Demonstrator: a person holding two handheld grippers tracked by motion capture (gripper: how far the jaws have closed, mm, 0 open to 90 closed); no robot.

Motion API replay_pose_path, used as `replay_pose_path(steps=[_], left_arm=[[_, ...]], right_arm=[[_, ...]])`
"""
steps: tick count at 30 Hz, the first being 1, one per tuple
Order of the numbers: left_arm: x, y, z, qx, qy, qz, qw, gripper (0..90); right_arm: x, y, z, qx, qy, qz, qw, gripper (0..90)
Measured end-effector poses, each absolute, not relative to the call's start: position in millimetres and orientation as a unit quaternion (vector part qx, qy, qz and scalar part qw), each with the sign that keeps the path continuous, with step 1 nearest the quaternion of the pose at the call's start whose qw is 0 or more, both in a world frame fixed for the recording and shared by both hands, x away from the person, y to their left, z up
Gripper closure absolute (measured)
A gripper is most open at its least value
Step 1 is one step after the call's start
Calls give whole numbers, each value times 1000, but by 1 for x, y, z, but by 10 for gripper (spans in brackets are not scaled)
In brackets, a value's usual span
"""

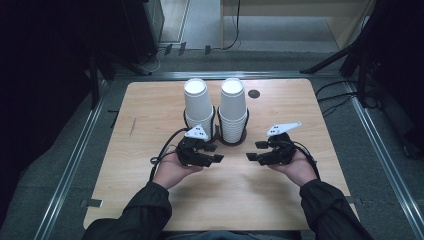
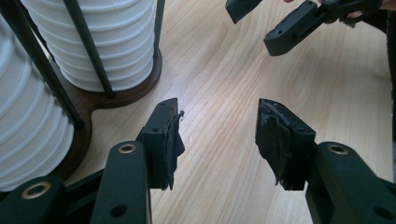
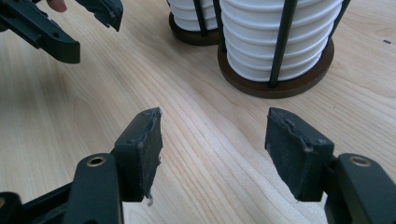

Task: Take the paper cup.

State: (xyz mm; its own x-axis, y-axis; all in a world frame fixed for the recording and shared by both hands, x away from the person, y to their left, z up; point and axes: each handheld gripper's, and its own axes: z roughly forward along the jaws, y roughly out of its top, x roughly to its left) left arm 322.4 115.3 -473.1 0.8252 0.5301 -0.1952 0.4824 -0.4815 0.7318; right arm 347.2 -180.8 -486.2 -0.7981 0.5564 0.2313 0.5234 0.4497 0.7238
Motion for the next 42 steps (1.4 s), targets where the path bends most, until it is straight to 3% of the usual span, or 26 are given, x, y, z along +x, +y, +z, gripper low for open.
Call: replay_pose_path(steps=[12,21,31,42], left_arm=[[326,116,-476,863,297,26,408,522],[326,118,-476,862,302,35,405,603],[326,117,-478,862,298,57,406,605],[328,105,-477,853,322,74,403,799]], right_arm=[[350,-182,-485,324,847,420,3,430],[350,-181,-484,318,850,420,8,403],[351,-181,-483,317,850,421,10,362],[354,-179,-476,315,850,421,25,331]])
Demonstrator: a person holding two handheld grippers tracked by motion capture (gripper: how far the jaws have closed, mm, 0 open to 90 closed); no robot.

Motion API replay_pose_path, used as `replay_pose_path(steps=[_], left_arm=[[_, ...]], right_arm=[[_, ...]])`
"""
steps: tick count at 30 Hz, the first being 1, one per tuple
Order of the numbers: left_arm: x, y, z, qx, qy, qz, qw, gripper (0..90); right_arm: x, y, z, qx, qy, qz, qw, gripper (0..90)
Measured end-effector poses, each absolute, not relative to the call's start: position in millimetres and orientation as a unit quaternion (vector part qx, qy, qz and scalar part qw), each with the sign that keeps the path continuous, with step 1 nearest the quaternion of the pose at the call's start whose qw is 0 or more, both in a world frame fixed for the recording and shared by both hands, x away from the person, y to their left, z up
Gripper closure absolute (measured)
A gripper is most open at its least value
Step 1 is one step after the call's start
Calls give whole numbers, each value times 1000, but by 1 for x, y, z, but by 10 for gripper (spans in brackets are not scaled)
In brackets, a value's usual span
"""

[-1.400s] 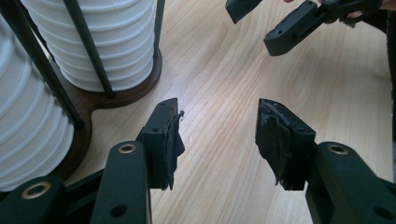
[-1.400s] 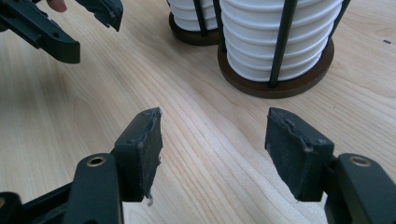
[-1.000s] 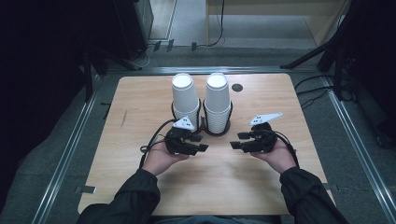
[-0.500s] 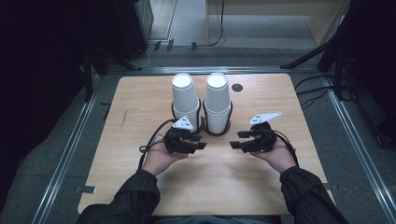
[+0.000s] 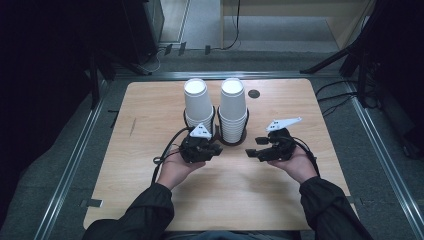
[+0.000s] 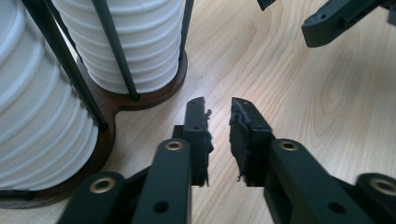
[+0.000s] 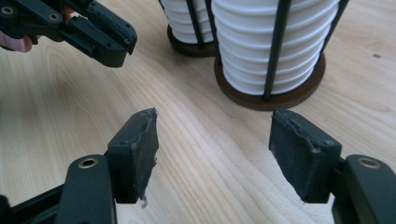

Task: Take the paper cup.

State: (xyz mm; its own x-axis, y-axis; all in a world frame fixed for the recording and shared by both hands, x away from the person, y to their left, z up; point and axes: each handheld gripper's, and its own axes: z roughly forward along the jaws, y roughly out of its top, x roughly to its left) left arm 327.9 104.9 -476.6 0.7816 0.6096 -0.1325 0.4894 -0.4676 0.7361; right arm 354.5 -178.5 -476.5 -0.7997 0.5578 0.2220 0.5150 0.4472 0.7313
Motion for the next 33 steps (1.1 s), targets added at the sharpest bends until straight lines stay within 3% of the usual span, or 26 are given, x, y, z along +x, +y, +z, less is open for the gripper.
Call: replay_pose_path(steps=[10,33], left_arm=[[336,101,-464,839,347,82,411,871],[359,82,-436,817,390,106,411,878]], right_arm=[[364,-182,-463,314,854,414,37,312],[391,-177,-418,315,852,415,50,262]])
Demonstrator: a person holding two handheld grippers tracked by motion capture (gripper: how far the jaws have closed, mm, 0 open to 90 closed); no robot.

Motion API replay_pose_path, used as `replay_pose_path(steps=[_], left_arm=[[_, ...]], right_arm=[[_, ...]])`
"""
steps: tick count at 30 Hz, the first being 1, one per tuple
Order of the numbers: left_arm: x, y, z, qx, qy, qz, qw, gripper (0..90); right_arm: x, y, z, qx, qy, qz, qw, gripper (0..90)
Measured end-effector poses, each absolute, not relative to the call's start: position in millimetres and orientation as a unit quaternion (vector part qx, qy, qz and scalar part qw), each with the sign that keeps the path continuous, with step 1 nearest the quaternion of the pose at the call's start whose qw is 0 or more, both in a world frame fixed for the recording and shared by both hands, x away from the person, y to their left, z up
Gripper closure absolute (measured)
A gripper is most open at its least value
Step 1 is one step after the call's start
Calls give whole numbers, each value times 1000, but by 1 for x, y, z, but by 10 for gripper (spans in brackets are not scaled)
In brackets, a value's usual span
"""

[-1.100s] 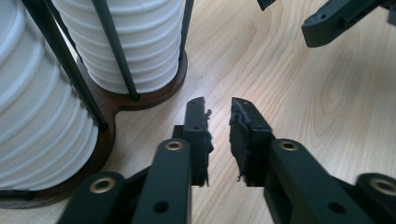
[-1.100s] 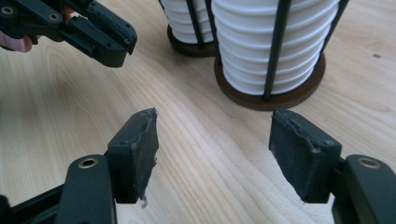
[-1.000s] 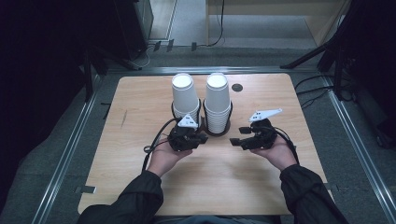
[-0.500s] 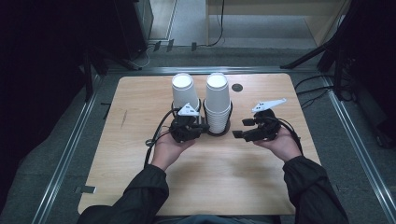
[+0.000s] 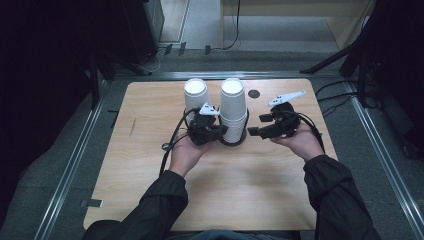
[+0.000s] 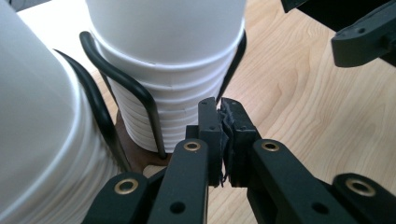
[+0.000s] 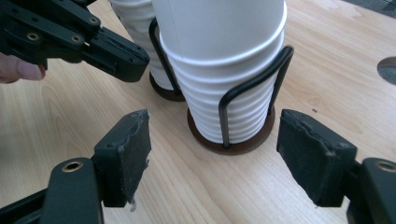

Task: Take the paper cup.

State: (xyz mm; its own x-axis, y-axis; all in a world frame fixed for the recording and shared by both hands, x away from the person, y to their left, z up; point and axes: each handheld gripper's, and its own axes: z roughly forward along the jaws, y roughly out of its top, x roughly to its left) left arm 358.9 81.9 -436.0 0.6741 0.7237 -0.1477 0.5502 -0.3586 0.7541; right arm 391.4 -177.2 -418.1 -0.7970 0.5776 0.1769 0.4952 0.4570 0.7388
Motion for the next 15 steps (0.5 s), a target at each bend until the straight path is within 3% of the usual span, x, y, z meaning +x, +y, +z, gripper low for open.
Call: replay_pose_path(steps=[15], left_arm=[[365,82,-434,811,404,119,406,867]], right_arm=[[414,-157,-386,300,856,417,61,232]])
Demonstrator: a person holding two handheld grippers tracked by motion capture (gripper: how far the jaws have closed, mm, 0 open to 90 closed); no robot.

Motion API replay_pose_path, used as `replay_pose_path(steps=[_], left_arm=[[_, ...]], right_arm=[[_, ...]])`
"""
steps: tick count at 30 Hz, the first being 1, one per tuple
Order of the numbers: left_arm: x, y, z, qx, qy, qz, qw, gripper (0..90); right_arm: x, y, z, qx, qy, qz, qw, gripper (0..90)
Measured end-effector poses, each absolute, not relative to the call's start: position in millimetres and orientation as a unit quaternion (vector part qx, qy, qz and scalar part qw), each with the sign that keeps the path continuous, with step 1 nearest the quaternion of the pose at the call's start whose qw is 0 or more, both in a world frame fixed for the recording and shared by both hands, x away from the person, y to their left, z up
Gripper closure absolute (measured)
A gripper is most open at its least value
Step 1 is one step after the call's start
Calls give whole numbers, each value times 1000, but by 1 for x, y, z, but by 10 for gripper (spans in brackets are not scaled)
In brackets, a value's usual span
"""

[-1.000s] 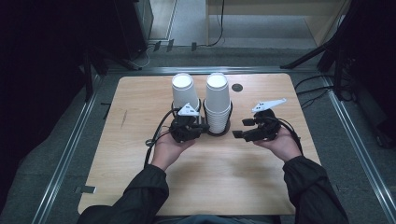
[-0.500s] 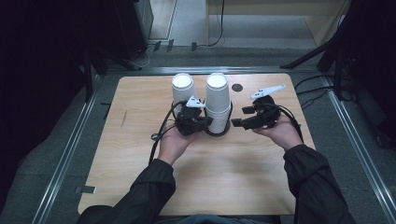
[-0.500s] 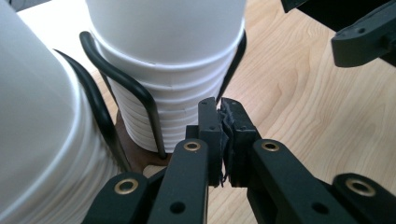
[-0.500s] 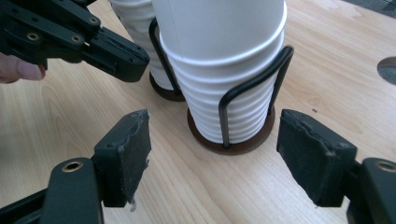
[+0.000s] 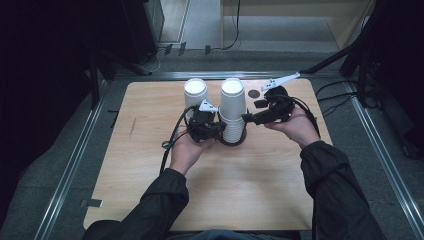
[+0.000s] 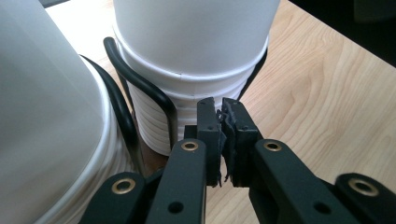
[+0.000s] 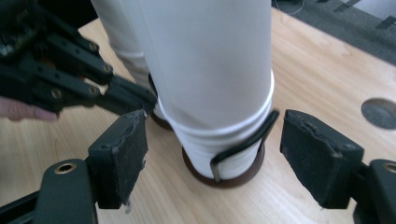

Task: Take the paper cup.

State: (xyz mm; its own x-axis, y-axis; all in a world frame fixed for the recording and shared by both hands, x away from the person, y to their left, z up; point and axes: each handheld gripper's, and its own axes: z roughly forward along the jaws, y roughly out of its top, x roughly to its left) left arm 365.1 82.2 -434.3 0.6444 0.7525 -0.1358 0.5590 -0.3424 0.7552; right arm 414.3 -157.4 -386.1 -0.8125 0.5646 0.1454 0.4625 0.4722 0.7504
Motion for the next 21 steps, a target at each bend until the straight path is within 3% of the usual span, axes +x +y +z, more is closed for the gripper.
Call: replay_pose_path(steps=[21], left_arm=[[370,78,-437,813,407,128,397,867]], right_arm=[[440,-115,-356,277,867,410,66,139]])
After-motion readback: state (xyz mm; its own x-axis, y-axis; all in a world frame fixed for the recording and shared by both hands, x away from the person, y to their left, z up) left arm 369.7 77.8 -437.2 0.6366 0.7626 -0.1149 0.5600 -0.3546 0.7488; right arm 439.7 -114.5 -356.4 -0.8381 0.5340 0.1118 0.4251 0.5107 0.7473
